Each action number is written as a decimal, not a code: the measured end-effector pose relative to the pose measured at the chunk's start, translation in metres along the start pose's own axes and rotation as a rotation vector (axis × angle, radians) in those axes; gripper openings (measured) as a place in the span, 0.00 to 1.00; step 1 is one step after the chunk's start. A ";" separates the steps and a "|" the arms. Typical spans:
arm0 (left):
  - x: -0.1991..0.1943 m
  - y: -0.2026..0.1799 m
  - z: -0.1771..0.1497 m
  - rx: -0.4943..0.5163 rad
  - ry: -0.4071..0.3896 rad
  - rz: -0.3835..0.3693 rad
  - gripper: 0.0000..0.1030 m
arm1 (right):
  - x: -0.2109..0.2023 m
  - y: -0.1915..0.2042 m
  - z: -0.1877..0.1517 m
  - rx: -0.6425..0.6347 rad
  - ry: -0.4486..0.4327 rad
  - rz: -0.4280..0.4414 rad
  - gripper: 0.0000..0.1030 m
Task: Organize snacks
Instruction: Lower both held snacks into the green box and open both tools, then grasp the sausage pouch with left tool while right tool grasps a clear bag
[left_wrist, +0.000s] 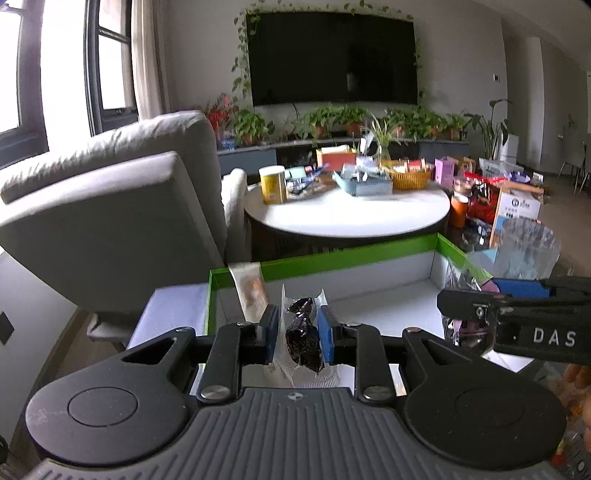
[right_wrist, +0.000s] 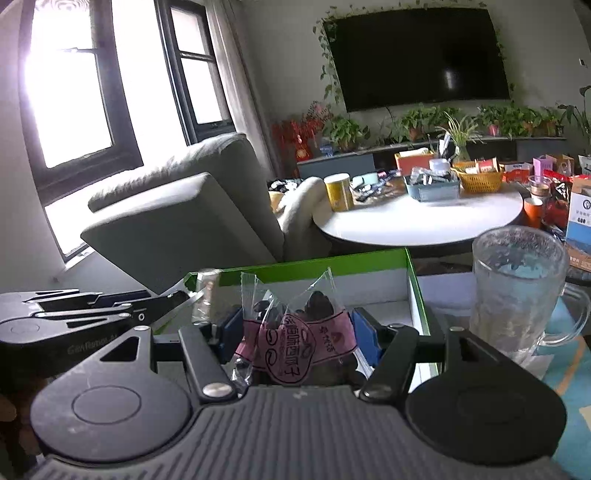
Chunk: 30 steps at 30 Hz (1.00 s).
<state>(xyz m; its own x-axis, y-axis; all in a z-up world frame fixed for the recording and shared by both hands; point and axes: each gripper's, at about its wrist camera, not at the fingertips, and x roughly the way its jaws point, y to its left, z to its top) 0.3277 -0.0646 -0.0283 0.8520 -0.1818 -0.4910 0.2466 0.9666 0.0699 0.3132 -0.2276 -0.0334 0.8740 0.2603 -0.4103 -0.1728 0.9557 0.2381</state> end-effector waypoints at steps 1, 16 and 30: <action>0.002 0.000 -0.002 0.000 0.010 -0.004 0.23 | 0.002 -0.002 -0.001 0.002 0.009 -0.006 0.44; -0.020 0.013 -0.003 -0.035 0.016 0.022 0.34 | -0.006 -0.002 -0.001 0.051 0.021 -0.021 0.45; -0.113 -0.003 -0.038 0.019 -0.004 -0.066 0.42 | -0.059 0.012 -0.004 -0.009 0.006 -0.051 0.45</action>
<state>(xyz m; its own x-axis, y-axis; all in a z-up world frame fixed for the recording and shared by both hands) 0.2128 -0.0402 -0.0065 0.8353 -0.2457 -0.4918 0.3108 0.9490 0.0538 0.2577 -0.2310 -0.0094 0.8792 0.2119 -0.4267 -0.1321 0.9690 0.2090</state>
